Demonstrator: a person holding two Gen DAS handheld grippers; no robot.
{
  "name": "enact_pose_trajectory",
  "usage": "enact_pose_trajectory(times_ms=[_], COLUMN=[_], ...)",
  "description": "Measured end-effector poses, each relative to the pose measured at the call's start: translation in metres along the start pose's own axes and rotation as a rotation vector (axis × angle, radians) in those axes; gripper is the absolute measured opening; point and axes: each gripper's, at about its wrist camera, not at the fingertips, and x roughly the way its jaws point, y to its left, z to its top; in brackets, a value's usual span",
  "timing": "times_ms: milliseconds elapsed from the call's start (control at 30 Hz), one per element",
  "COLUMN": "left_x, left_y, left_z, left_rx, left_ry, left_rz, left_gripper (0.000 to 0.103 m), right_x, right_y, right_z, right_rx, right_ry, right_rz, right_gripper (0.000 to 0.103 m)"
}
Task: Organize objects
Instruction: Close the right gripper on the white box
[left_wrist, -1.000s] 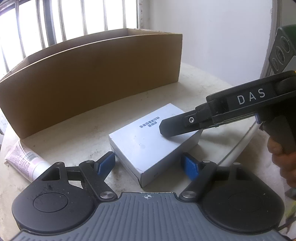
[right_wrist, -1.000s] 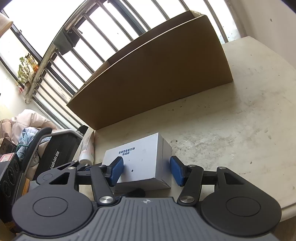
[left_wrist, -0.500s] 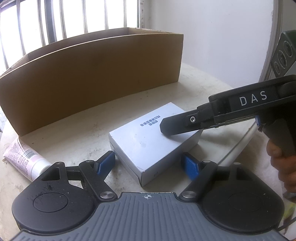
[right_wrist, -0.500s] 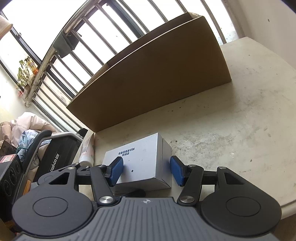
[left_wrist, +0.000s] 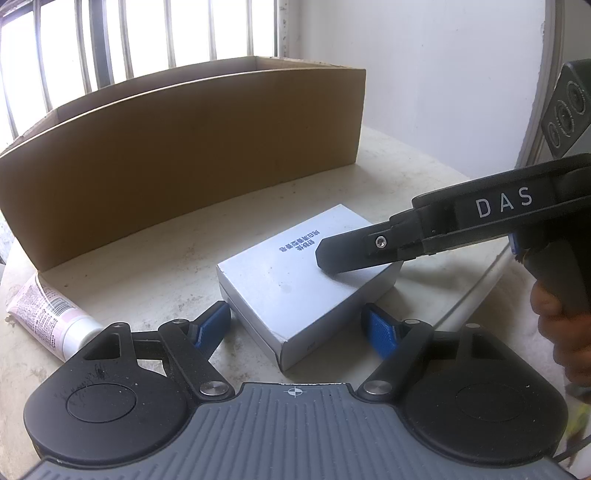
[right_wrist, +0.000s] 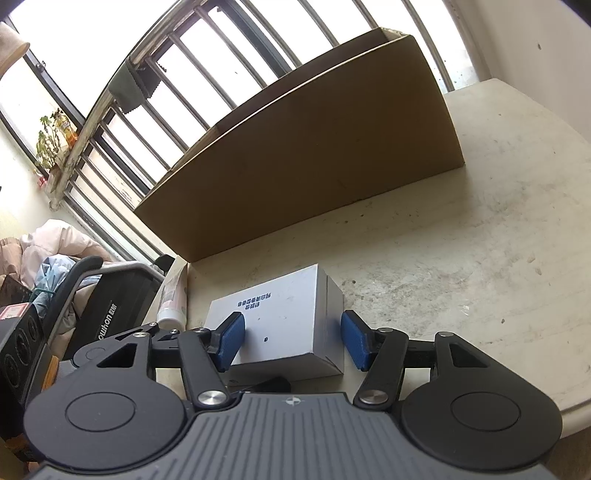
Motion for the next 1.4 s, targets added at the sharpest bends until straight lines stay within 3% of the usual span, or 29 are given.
enact_pose_trajectory(times_ms=[500, 733, 1400], left_x=[-0.003, -0.002, -0.006], left_y=[-0.001, 0.002, 0.000], left_z=[0.001, 0.004, 0.017], left_rx=[0.007, -0.007, -0.033], left_ry=[0.004, -0.009, -0.033], left_rz=[-0.005, 0.010, 0.012], left_gripper=[0.077, 0.068, 0.068], right_x=[-0.001, 0.000, -0.001], right_y=[0.000, 0.003, 0.006], right_z=[0.000, 0.000, 0.013], right_rx=[0.013, 0.011, 0.056], right_ry=[-0.003, -0.008, -0.002], right_rz=[-0.004, -0.019, -0.048], right_gripper=[0.062, 0.062, 0.063])
